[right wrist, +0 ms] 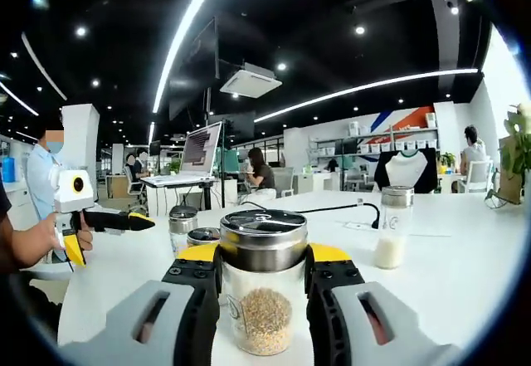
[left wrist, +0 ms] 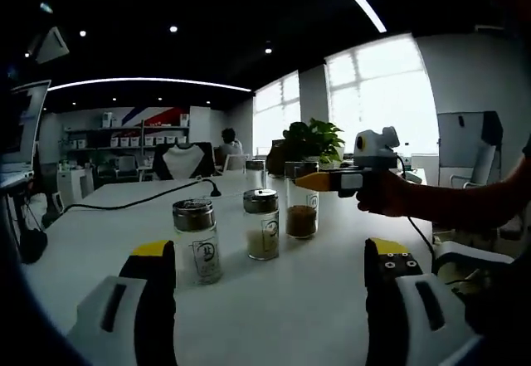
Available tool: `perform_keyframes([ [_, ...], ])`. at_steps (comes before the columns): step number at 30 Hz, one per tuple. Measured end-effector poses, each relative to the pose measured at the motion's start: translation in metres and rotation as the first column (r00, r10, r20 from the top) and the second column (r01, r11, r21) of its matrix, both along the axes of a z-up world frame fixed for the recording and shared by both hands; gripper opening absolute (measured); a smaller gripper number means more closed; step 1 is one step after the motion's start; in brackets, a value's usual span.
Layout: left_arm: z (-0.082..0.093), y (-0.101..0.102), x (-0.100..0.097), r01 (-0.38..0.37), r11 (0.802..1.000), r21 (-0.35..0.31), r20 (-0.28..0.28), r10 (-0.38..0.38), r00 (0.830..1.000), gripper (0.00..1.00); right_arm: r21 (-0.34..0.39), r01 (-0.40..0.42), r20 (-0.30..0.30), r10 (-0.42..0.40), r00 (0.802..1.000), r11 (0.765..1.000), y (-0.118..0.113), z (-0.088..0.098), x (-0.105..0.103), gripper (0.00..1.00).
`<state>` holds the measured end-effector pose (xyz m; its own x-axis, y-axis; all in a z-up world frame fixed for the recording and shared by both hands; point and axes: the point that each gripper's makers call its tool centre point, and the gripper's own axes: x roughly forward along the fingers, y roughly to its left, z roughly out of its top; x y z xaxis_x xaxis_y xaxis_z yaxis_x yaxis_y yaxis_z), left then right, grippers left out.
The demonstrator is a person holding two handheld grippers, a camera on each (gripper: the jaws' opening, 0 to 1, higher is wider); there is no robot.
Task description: Rotate the seasoning bottle until the label or dispensing opening points toward the visible target arrow and the bottle remains upright within the marked orientation range
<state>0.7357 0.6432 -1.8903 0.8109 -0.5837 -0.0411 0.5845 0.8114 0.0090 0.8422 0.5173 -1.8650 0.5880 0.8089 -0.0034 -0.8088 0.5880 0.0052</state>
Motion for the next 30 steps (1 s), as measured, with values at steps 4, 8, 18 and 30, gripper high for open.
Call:
perform_keyframes([
  [4,-0.0017,0.0016,0.0002,0.000,1.000,-0.001,-0.014,0.000,1.000,1.00,-0.014,-0.001,0.012,0.001,1.000,1.000,0.0005,-0.0004,0.0001,0.37],
  [8,-0.0028,0.0041,0.0007,-0.005,1.000,0.007,-0.017,0.005,1.000,1.00,-0.020,0.004,0.013,-0.003,1.000,1.000,-0.0017,-0.0014,-0.0040,0.37],
  [18,-0.0036,0.0048,0.0005,-0.009,1.000,0.007,-0.021,0.009,1.000,1.00,-0.020,0.011,0.017,-0.011,1.000,1.000,-0.0048,-0.0010,-0.0029,0.37],
  [30,-0.0036,0.0073,0.0007,-0.015,1.000,0.014,-0.025,0.016,1.000,1.00,-0.022,0.025,0.023,-0.024,0.999,0.999,-0.0050,-0.0006,-0.0035,0.38],
])
